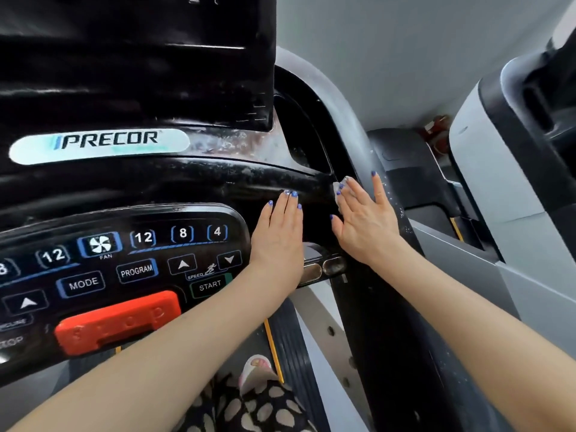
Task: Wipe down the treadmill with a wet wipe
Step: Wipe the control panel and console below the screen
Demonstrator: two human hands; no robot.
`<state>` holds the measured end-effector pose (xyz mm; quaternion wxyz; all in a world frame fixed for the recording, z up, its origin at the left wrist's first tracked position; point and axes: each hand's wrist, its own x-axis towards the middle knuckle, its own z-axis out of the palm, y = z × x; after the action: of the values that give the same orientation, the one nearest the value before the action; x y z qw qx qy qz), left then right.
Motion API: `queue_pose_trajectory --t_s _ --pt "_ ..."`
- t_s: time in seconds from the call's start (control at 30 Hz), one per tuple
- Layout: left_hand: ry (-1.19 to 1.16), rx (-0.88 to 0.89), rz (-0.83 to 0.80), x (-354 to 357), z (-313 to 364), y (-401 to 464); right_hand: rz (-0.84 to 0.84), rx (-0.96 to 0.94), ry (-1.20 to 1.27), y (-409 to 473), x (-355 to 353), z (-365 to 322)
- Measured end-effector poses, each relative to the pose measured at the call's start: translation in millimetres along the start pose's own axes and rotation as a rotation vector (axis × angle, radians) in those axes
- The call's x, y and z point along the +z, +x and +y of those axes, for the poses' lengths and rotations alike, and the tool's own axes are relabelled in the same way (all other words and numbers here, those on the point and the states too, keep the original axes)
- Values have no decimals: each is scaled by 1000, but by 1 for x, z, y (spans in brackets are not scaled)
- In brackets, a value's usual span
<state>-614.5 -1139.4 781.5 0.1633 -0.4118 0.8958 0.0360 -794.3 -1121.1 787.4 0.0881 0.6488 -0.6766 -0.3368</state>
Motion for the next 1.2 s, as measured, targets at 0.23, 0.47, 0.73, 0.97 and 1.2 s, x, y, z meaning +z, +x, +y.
queue_pose_trajectory --t_s 0.23,0.47,0.73,0.97,1.2 --pt "21 17 14 -3 -3 -1 35 -123 -104 1 2 25" --pt "-49 4 65 6 4 0 29 -188 -159 25 -8 37" --pt "-159 26 151 25 31 -15 78 -226 -157 26 3 39" --pt "-131 9 243 35 44 -31 153 -315 -126 -24 30 42" --pt "-123 -3 305 52 55 -47 276 -424 -36 -76 51 54"
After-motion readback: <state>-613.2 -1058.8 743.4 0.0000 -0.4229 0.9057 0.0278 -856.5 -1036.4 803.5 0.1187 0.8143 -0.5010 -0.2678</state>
